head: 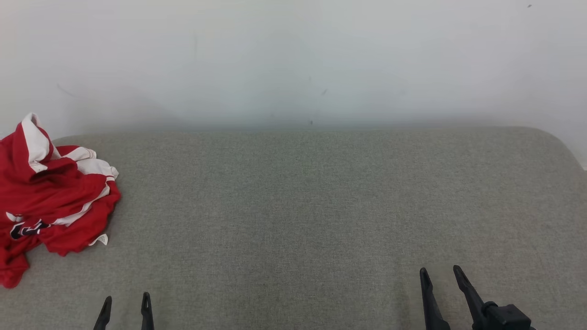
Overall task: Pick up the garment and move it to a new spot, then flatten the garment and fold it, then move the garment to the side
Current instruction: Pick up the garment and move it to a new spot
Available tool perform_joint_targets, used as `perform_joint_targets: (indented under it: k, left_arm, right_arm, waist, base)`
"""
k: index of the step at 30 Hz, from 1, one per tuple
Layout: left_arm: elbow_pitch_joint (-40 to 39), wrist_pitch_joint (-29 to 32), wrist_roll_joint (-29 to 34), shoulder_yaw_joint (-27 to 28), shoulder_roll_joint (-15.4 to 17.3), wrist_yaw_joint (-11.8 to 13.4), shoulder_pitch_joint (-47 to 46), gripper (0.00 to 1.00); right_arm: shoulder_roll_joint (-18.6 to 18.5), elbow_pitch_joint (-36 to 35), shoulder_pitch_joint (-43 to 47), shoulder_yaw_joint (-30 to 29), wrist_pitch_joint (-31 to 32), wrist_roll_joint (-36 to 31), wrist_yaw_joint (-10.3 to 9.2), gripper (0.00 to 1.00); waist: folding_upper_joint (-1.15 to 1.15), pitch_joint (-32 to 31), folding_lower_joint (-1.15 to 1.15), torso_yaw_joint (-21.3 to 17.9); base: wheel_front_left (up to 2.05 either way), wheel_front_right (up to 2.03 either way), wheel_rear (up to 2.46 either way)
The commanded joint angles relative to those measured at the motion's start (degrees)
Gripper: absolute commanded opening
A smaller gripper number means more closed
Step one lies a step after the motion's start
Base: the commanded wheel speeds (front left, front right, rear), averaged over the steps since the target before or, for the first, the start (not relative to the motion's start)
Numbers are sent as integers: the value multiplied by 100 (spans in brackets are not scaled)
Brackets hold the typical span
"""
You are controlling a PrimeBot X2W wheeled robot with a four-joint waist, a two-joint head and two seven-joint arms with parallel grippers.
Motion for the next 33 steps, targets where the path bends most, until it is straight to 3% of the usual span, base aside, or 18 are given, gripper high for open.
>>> perform_joint_targets:
  k: [1, 10, 33]
  left_arm:
    - [8, -16, -34, 23, 20, 12, 12, 100]
    - [49, -16, 81, 146, 23, 7, 9, 100]
    - [141, -16, 119, 406, 72, 13, 97, 100]
  right_arm:
    - [-5, 5, 14, 20, -6, 32, 19, 100]
    - [-7, 52, 83, 77, -6, 138, 19, 100]
    - [-6, 229, 125, 146, -5, 311, 19, 100]
  waist:
    - [0, -12, 0, 45]
    - [0, -51, 0, 420]
    - [0, -184, 0, 1845]
  base:
    - [0, 0, 0]
    - [0, 0, 0]
    - [0, 0, 0]
